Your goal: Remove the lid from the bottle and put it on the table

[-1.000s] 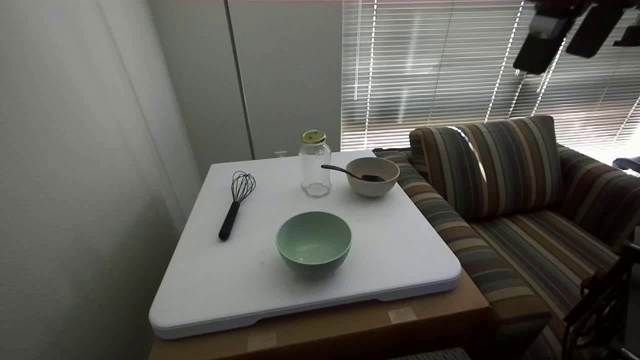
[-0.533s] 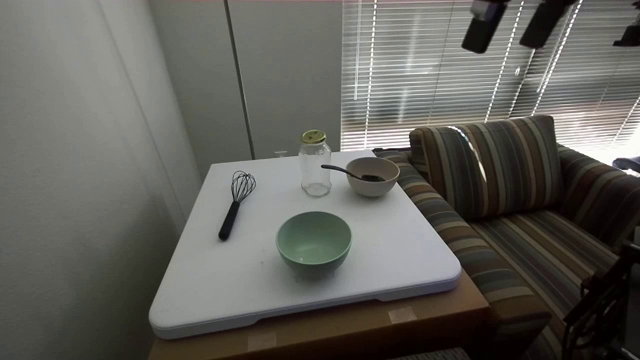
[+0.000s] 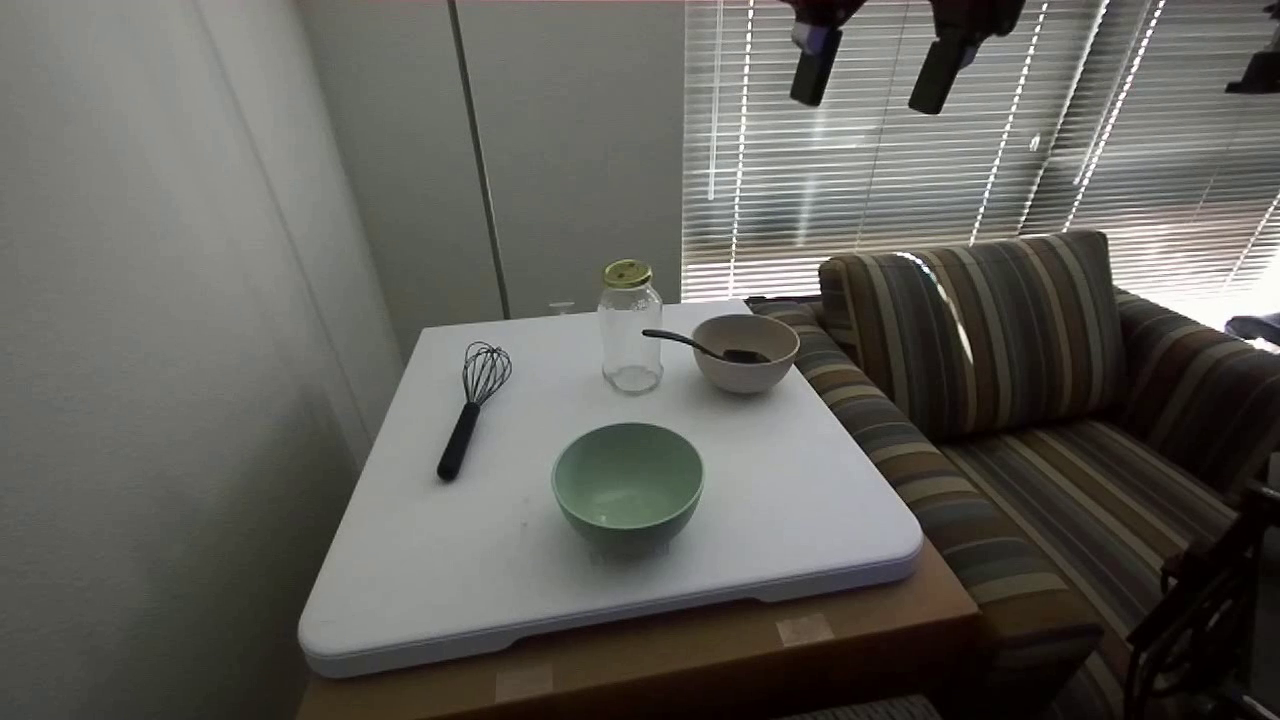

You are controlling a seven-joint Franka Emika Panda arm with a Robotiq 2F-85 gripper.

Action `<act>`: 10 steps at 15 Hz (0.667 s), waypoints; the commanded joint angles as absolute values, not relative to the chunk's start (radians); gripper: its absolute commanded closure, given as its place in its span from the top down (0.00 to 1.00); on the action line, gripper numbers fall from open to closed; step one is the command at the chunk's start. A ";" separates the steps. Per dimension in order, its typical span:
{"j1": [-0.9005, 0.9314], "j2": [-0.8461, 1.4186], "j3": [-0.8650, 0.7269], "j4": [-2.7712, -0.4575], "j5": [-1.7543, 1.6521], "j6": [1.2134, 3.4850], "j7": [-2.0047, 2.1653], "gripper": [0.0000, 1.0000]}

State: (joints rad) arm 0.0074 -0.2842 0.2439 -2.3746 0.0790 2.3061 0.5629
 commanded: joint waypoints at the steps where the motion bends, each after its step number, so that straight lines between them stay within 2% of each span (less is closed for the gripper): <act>1: 0.027 -0.284 0.226 -2.373 0.072 2.304 0.569 1.00; 10: 0.018 -0.216 0.221 -2.320 0.060 2.306 0.653 1.00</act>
State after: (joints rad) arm 0.0145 -0.2749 0.2401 -2.3706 0.0744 2.3105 0.6287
